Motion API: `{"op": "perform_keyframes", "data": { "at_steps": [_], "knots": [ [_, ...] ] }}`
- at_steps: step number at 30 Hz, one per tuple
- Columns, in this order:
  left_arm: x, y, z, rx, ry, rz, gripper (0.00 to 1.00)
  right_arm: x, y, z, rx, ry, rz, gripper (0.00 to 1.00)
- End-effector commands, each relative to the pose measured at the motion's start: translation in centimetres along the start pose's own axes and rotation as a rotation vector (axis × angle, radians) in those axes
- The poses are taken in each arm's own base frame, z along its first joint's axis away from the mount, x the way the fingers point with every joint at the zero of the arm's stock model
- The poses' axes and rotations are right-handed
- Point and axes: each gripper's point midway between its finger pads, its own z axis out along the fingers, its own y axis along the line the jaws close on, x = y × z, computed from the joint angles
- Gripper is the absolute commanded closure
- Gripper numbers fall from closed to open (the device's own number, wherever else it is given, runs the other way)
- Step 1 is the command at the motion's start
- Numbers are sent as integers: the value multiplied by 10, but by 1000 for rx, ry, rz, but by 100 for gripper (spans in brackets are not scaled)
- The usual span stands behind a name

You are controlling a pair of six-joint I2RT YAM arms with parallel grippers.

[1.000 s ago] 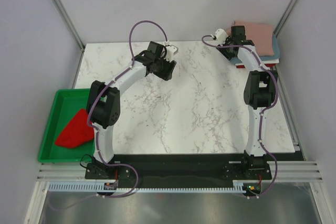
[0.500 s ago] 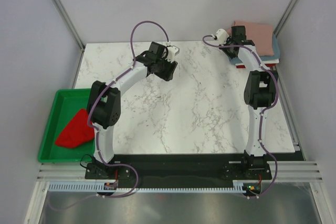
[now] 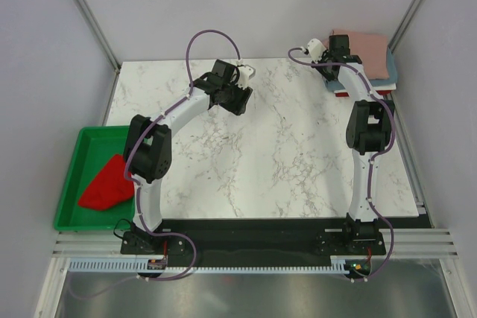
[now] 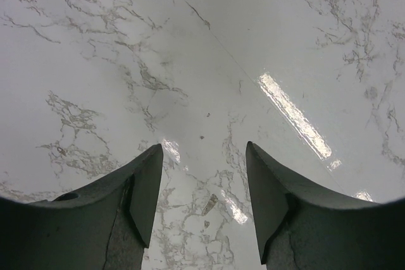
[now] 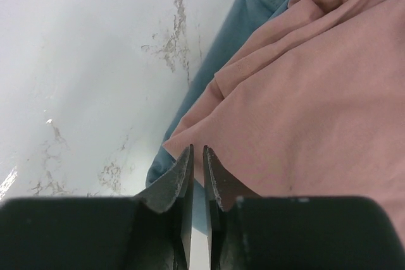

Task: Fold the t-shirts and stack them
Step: Neatly place the folded tshirt to the corner

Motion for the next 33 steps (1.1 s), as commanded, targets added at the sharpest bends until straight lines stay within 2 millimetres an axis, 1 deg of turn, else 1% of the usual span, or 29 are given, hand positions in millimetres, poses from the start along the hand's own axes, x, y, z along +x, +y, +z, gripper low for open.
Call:
{"op": "perform_keyframes", "data": {
  "at_steps": [1,8,10,13,14,15,16,17,18,19,20,21,24,28,31,33],
  "knots": [
    [-22,0,-7,-13,-61,50,37,-9,-11,-3,27,-20,8,85],
    [-22,-2,-6,-10,-60,51,37,-11,-7,-4,10,-29,11,88],
    [-22,-3,-6,-9,-61,53,37,-11,-7,-4,7,-31,17,97],
    [-20,-3,-4,-9,-55,54,37,-12,-8,-5,8,-37,24,98],
    [-20,-4,-5,-9,-55,59,37,-12,-7,-5,8,-37,30,96],
    [-20,-4,-4,-10,-53,59,37,-14,-9,-6,13,-42,37,81],
    [-20,-4,-5,-10,-55,60,37,-16,-12,-9,27,-50,45,71],
    [-20,-5,-4,-9,-55,62,37,-16,-9,-9,24,-60,50,60],
    [-21,-5,-5,-9,-58,63,37,-17,-12,-9,32,-67,51,57],
    [-20,-5,-5,-9,-54,65,37,-22,-14,-15,35,-85,48,55],
    [-20,-5,-4,-9,-53,65,37,-21,-10,-14,25,-89,46,53],
    [-20,-5,-3,-9,-53,66,37,-22,-11,-15,27,-94,43,52],
    [-19,-7,-2,-6,-50,66,37,-19,-9,-13,27,-79,33,52],
    [-21,-8,-2,-6,-54,65,37,-6,-5,-4,25,-35,30,53],
    [-20,-7,-1,-7,-51,63,37,-7,-7,-2,33,-34,39,56],
    [-20,-8,-1,-6,-51,63,37,-6,-6,2,36,-28,45,56]
  ]
}}
